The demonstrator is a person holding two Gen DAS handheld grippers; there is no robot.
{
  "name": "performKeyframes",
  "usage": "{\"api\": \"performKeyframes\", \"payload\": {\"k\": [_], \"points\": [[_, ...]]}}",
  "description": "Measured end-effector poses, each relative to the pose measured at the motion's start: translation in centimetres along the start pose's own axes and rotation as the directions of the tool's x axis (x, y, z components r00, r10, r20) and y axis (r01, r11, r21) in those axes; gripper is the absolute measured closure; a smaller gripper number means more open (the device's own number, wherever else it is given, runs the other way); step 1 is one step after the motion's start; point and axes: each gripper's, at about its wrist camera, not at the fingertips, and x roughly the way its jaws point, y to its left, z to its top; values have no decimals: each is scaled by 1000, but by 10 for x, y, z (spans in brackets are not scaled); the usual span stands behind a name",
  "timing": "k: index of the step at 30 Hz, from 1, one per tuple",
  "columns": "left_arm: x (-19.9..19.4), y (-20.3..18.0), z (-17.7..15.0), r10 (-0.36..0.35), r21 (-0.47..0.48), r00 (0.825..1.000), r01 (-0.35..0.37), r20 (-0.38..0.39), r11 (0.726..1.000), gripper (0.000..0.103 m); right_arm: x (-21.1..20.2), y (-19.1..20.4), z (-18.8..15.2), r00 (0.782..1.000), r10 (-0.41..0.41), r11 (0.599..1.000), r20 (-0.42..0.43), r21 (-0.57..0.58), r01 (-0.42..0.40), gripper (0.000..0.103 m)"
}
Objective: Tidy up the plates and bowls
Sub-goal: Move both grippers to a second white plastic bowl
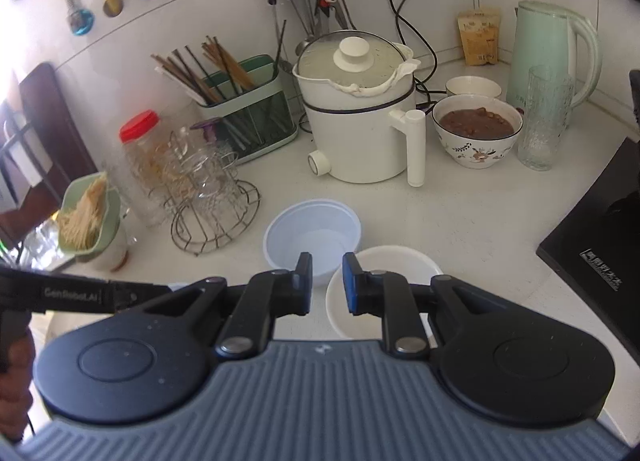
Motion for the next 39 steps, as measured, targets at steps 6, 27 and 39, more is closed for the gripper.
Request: {"api": "performKeyframes", "payload": {"k": [6, 27, 39], "points": [[7, 0, 14, -1, -29, 1000, 1, 8, 1000, 62, 18, -14, 19, 1000, 28, 997, -5, 67, -27, 83], [58, 6, 54, -5, -151, 1000, 2, -20, 989, 51, 85, -28, 36, 992, 21, 994, -127, 111, -6, 65], [120, 6, 69, -18, -168, 997, 5, -74, 986, 51, 134, -34, 47, 983, 5, 994, -184, 105, 14, 65]]}}
